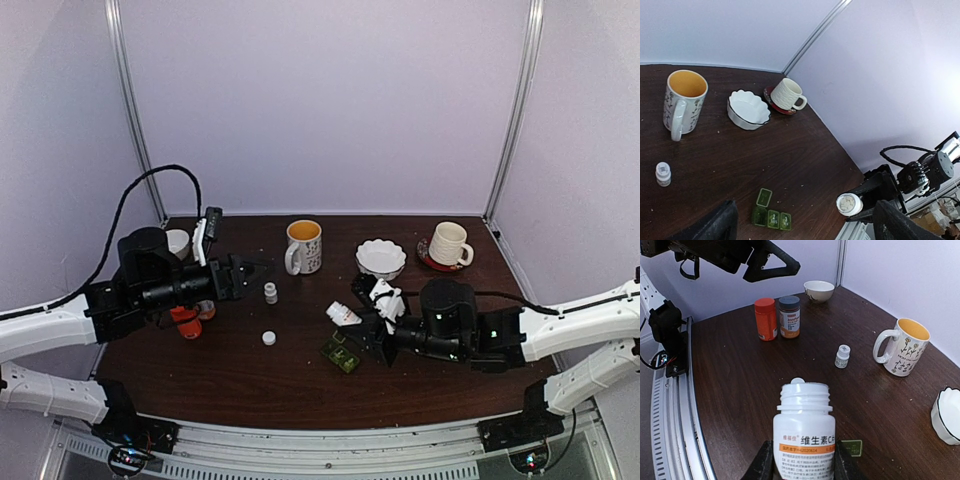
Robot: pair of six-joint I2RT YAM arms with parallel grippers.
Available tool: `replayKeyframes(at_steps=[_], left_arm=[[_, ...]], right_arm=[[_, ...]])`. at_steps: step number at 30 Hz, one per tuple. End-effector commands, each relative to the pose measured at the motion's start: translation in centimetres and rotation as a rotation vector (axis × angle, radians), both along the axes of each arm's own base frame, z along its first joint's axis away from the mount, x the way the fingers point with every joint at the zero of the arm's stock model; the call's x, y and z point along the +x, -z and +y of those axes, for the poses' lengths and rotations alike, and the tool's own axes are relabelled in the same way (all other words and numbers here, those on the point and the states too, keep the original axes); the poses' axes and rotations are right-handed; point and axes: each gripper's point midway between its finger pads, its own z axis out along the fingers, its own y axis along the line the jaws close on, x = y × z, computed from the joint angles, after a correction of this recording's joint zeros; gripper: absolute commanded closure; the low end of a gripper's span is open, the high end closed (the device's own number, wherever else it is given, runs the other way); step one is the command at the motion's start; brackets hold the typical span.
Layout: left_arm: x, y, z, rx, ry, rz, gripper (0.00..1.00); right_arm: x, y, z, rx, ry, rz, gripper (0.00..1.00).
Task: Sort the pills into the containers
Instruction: Move the pill container to the center of the board.
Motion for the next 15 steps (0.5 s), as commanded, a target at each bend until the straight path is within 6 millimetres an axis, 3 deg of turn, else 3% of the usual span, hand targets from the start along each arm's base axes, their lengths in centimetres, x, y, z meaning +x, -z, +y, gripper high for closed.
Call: replayKeyframes(at_steps=[1,15], left_arm=[[1.0,0.2,1.8,-0.014,-0.075,-0.037,0.03],[1.4,3.4,-0.4,0.119,0.013,0.008,0.08]], right_arm=[[0.0,3.1,0.0,-0.047,-0.007,0.105,0.95],[1.0,8.1,0.4,-0.077,-0.03,0.231,0.97]])
